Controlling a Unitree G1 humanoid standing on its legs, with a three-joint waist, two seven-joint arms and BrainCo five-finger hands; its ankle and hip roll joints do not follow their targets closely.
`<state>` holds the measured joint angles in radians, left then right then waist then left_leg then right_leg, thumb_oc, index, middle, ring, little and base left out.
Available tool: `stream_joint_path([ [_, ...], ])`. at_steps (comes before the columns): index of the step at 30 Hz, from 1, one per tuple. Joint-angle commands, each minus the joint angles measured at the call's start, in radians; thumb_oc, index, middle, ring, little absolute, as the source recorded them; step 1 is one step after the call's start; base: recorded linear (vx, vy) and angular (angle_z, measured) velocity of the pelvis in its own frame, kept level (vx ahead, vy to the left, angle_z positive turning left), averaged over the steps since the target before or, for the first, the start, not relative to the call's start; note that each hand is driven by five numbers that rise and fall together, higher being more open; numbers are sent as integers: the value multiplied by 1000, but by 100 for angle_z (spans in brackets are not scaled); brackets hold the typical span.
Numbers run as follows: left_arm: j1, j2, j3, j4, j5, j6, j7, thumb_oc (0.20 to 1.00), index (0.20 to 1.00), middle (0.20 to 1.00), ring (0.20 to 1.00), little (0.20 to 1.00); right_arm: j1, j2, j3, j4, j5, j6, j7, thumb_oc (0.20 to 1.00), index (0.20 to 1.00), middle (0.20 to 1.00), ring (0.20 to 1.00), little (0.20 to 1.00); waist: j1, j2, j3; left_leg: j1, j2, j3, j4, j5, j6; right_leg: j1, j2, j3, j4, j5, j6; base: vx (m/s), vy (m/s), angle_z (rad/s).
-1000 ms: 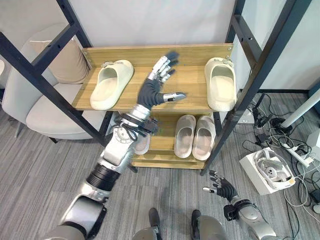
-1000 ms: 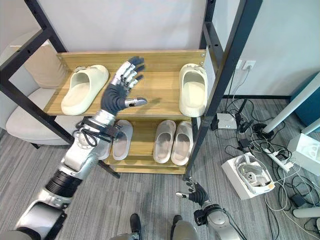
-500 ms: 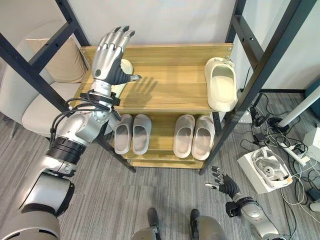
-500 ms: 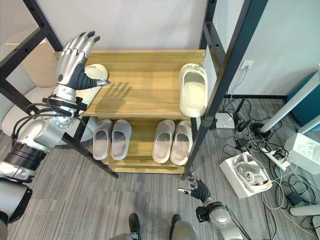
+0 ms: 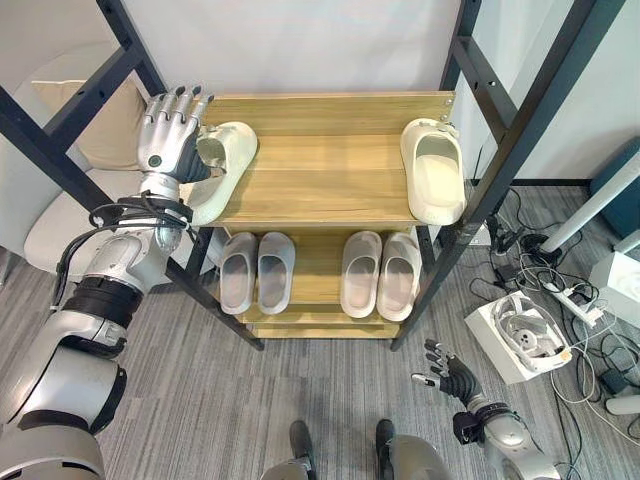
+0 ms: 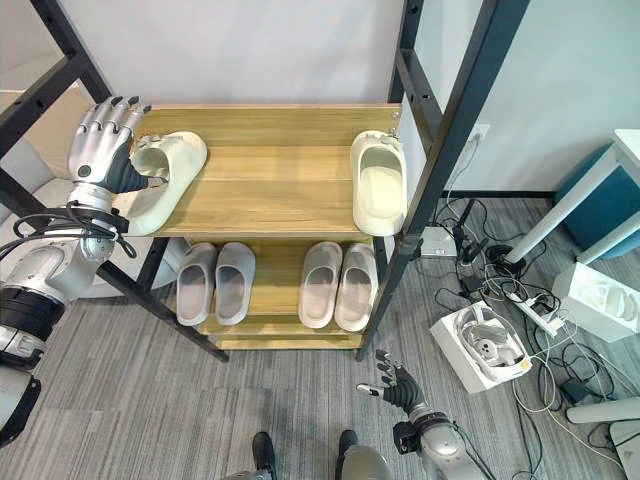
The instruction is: Arrange the slippers neatly on the shoe rack.
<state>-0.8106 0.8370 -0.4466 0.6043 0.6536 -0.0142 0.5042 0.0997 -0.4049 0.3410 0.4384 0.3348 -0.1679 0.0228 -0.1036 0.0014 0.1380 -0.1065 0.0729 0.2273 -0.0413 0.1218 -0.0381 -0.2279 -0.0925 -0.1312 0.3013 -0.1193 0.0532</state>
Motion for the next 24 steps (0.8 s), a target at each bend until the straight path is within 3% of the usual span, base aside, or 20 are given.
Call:
stream_joint_path([
  [1, -192, 23, -29, 108, 9, 35, 32, 1000, 1000, 1000, 1000, 1000, -7, -4, -3, -101, 27, -56, -7, 1000, 1000, 1000, 1000, 1000, -24, -56, 14, 77, -5, 5, 54, -183, -21, 145, -93, 16, -265, 112, 157, -11, 23, -9],
  [2, -193, 23, -29, 108, 9, 35, 32, 1000, 1000, 1000, 1000, 1000, -7, -4, -4, -101, 27, -56, -7, 1000, 1000, 1000, 1000, 1000, -23, -56, 14, 77, -5, 5, 54, -183, -21, 144, -93, 17, -265, 112, 157, -32, 38, -18],
  [3, -220, 9, -49, 145, -6, 39, 28, 831, 831, 831, 831, 831, 0, -8, -8, -108, 29, -56, -11, 1000, 1000, 1000, 1000, 1000, -31, -63, 21, 70, -4, 14, 59, -184, -19, 130, -91, 28, -263, 117, 159, -29, 21, -18],
  [4, -228, 5, -52, 154, -14, 39, 26, 398, 398, 398, 398, 398, 3, -12, -9, -111, 31, -56, -13, 1000, 1000, 1000, 1000, 1000, -37, -66, 24, 67, -3, 18, 61, -185, -18, 125, -91, 30, -263, 120, 159, -38, 26, -20],
  [5, -239, 2, -59, 165, -25, 36, 24, 200, 200, 200, 200, 200, 7, -14, -11, -114, 30, -55, -14, 1000, 1000, 1000, 1000, 1000, -38, -69, 27, 63, -1, 21, 64, -185, -18, 119, -91, 34, -262, 122, 159, -31, 18, -16],
  [15, -341, -40, -100, 325, -113, 42, 51, 200, 200, 200, 200, 200, 20, -24, 2, -155, 51, -61, -15, 1000, 1000, 1000, 1000, 1000, -63, -81, 38, 45, 6, 58, 85, -189, -16, 83, -86, 77, -268, 141, 163, -7, 7, -17],
  [22, -301, -25, -56, 149, -98, 24, 69, 200, 200, 200, 200, 200, 25, -15, -7, -153, 57, -58, -15, 1000, 1000, 1000, 1000, 1000, -57, -71, 31, 54, 7, 57, 82, -190, -20, 92, -86, 73, -275, 138, 162, 6, -13, -5],
  [23, -299, -24, -54, 147, -97, 25, 68, 442, 442, 442, 442, 442, 26, -15, -7, -153, 57, -58, -15, 1000, 1000, 1000, 1000, 1000, -58, -71, 31, 54, 7, 56, 82, -190, -20, 93, -86, 73, -275, 138, 162, 3, -17, 8],
  [24, -294, -23, -49, 129, -91, 25, 71, 856, 856, 856, 856, 856, 25, -14, -7, -154, 56, -58, -14, 1000, 1000, 1000, 1000, 1000, -55, -70, 31, 55, 6, 54, 81, -190, -20, 94, -86, 70, -275, 137, 162, 1, -15, 6],
])
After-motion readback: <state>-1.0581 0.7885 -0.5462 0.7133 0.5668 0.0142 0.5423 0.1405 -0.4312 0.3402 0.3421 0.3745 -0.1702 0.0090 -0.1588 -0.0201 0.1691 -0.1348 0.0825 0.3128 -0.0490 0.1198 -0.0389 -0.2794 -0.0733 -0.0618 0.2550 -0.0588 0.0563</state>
